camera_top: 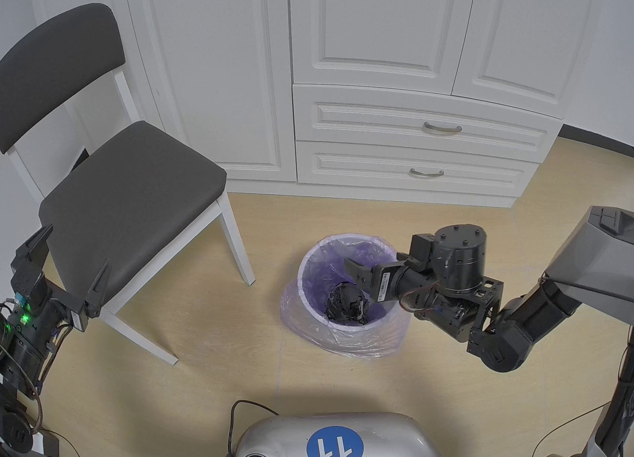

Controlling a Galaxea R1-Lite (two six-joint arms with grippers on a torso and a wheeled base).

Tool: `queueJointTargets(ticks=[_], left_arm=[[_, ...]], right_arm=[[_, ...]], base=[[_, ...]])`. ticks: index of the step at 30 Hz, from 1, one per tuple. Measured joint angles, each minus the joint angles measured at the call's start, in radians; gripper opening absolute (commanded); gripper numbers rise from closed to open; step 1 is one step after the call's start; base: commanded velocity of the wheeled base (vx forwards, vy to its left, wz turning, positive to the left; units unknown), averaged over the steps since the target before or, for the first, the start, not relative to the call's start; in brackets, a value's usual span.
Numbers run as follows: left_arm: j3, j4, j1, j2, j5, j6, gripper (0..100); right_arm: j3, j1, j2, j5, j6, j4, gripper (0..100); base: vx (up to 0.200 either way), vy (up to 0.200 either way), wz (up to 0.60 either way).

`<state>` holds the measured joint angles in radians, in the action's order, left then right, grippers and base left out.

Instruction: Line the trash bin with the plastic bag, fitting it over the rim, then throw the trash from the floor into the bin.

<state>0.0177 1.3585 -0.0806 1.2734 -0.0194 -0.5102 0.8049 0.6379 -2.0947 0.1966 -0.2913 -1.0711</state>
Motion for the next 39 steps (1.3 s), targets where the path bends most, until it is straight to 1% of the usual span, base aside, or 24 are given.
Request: queueJointTargets(ticks=[9,15,18,22,28,33,36,39], left_arm=[[0.000,-0.036,-0.011,0.001,0.001,-0.003,100],[0.000,-0.040,-0.025,0.001,0.001,-0.003,100],[0.000,-0.035,-0.028,0.000,0.000,0.000,100],[0.000,-0.024,-0.030,-0.006,0.000,0.008,100],[0.023,0.007,-0.039,-0.032,0.000,0.063,100],[0.063,0.018,-0.076,-0.070,0.001,0.145,100],[0.112,0.021,-0.094,-0.100,0.001,0.196,100],[0.160,0.021,-0.105,-0.129,0.001,0.235,100]], right_arm=[[-0.122,-0.064,0.011,0.017,0.248,-0.290,100],[-0.167,-0.101,-0.024,0.072,0.393,-0.446,100],[-0.176,-0.126,-0.034,0.100,0.444,-0.480,100],[-0.180,-0.176,-0.016,0.118,0.480,-0.481,100],[-0.179,-0.281,0.091,0.124,0.514,-0.480,100],[-0.192,-0.397,0.237,0.126,0.530,-0.483,100],[-0.207,-0.463,0.339,0.125,0.533,-0.482,100],[-0.226,-0.505,0.444,0.125,0.530,-0.482,100]], base=[[0.000,0.000,0.00],[0.000,0.000,0.00],[0.000,0.000,0.00],[0.000,0.000,0.00],[0.000,0.000,0.00],[0.000,0.000,0.00],[0.000,0.000,0.00],[0.000,0.000,0.00]])
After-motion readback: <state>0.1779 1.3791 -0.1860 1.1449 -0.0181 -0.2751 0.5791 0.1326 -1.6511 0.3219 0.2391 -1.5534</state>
